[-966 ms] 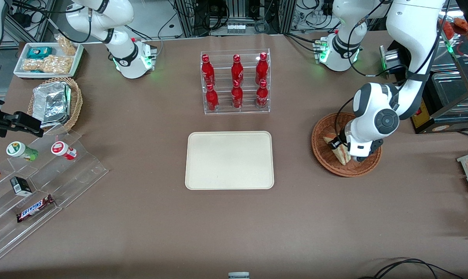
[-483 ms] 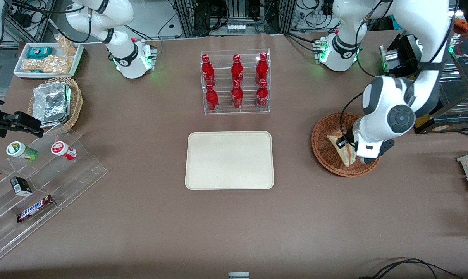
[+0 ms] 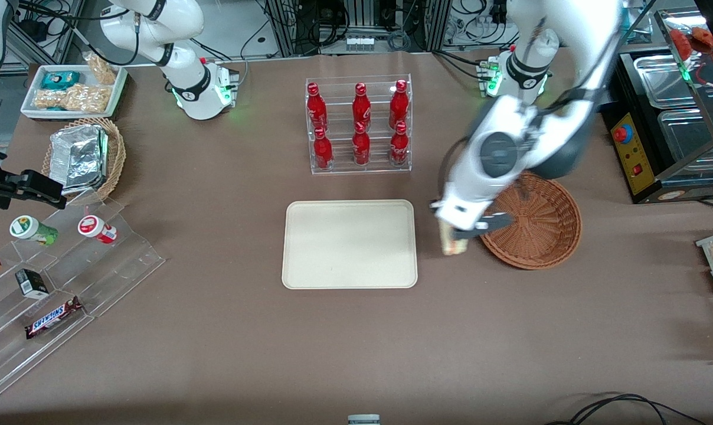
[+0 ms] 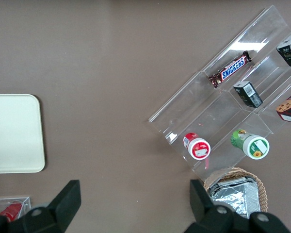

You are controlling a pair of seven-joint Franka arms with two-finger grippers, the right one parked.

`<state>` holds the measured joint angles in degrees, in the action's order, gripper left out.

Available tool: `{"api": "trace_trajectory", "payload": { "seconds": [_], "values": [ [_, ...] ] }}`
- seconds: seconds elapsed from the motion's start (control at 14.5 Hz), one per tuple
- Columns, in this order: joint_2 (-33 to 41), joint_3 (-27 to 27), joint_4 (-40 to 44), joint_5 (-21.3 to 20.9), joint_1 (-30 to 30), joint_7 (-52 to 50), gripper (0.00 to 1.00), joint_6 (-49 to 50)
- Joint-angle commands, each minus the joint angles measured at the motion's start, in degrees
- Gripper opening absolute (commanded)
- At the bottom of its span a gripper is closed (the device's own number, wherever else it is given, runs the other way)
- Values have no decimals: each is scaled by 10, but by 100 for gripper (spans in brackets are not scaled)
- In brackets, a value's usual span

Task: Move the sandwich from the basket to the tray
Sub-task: 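Lift the sandwich and carry it over the cream tray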

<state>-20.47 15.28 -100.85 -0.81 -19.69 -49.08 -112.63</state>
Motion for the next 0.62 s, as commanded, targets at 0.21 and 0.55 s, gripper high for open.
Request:
{"api": "trace_trajectory", "payload": {
  "seconds": [0.21,0.55],
  "values": [
    [-160,-6,172,-40,-96,-37,16,12],
    [-234,-5,206,-39,-145,-34,43,-89]
  ]
}}
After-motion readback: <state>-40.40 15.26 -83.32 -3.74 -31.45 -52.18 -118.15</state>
